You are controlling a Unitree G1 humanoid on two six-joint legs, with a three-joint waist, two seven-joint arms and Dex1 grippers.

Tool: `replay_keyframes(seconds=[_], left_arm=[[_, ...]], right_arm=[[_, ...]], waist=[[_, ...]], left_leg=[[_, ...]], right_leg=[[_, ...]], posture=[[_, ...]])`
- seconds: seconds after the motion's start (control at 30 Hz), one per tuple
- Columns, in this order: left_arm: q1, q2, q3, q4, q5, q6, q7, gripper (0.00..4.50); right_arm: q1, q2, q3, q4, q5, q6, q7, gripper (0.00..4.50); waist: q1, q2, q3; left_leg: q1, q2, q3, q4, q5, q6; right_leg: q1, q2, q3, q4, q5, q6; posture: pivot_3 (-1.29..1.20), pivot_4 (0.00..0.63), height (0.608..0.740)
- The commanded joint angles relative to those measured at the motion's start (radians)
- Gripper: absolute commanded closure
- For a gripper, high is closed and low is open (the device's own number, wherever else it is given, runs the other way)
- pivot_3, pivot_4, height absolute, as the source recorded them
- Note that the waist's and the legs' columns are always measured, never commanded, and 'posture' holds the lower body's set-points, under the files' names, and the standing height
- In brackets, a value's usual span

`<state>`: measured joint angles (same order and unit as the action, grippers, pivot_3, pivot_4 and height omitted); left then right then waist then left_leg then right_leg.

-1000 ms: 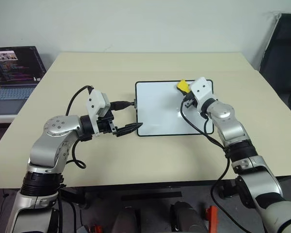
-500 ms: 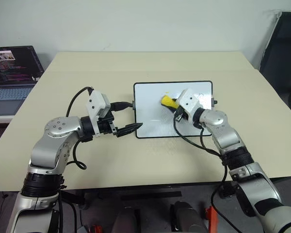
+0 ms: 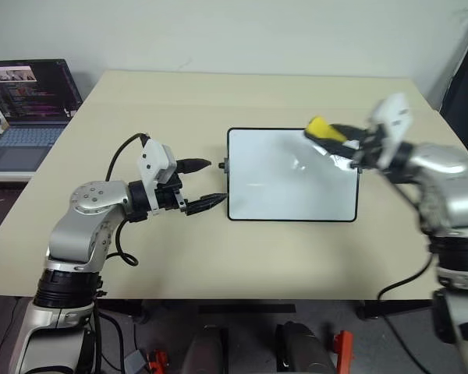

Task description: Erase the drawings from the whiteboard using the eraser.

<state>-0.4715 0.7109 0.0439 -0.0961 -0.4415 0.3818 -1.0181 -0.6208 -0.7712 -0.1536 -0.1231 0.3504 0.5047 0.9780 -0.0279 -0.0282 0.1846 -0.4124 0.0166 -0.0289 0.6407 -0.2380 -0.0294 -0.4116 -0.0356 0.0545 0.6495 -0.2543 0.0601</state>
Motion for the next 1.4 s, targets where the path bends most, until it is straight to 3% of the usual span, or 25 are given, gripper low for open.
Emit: replay_keyframes(seconds=[0.03,0.2,0.5,1.27,1.4], left_arm=[[-0.004,0.034,0.044,-0.018,-0.008,-0.019,-0.021,0.0],[0.038,0.036,0.038,-0.022,-0.004,-0.021,-0.027,0.0],[0.048,0.032,0.042,-0.064,-0.024,0.01,-0.012,0.0],[0.029,0.021,0.03,-0.07,-0.029,0.02,-0.003,0.0],[0.01,-0.012,0.006,-0.049,-0.024,0.003,-0.008,0.0]], right_arm=[[0.152,-0.121,-0.135,-0.02,0.065,0.002,0.12,3.52],[0.359,-0.183,-0.247,0.068,0.041,-0.121,0.147,3.52],[0.467,-0.173,-0.339,0.04,0.072,-0.159,0.093,3.52],[0.382,-0.16,-0.256,0.068,0.083,-0.181,0.058,3.52],[0.151,0.03,-0.123,0.135,-0.033,-0.282,-0.175,3.52]], waist=[[0.0,0.0,0.0],[-0.001,0.001,0.0],[-0.007,0.002,0.001],[-0.003,0.002,0.001],[-0.011,0.003,0.001]], left_leg=[[0.0,0.0,0.0,0.0,0.0,0.0],[-0.003,-0.002,0.0,0.002,-0.001,0.001],[0.004,-0.001,0.002,0.004,0.0,0.001],[0.004,-0.001,0.003,0.004,0.0,0.001],[0.006,-0.001,0.005,0.005,0.0,0.001]], right_leg=[[0.0,0.0,0.0,-0.001,0.0,0.0],[0.001,-0.002,-0.002,-0.003,0.001,0.001],[0.006,0.0,0.002,0.0,0.001,0.003],[0.006,0.0,0.004,0.0,0.002,0.003],[0.006,0.0,0.006,0.001,0.002,0.003]], posture=[[0.0,0.15,0.74],[0.0,0.15,0.74],[0.0,0.15,0.74],[0.0,0.15,0.74],[0.0,0.15,0.74]])
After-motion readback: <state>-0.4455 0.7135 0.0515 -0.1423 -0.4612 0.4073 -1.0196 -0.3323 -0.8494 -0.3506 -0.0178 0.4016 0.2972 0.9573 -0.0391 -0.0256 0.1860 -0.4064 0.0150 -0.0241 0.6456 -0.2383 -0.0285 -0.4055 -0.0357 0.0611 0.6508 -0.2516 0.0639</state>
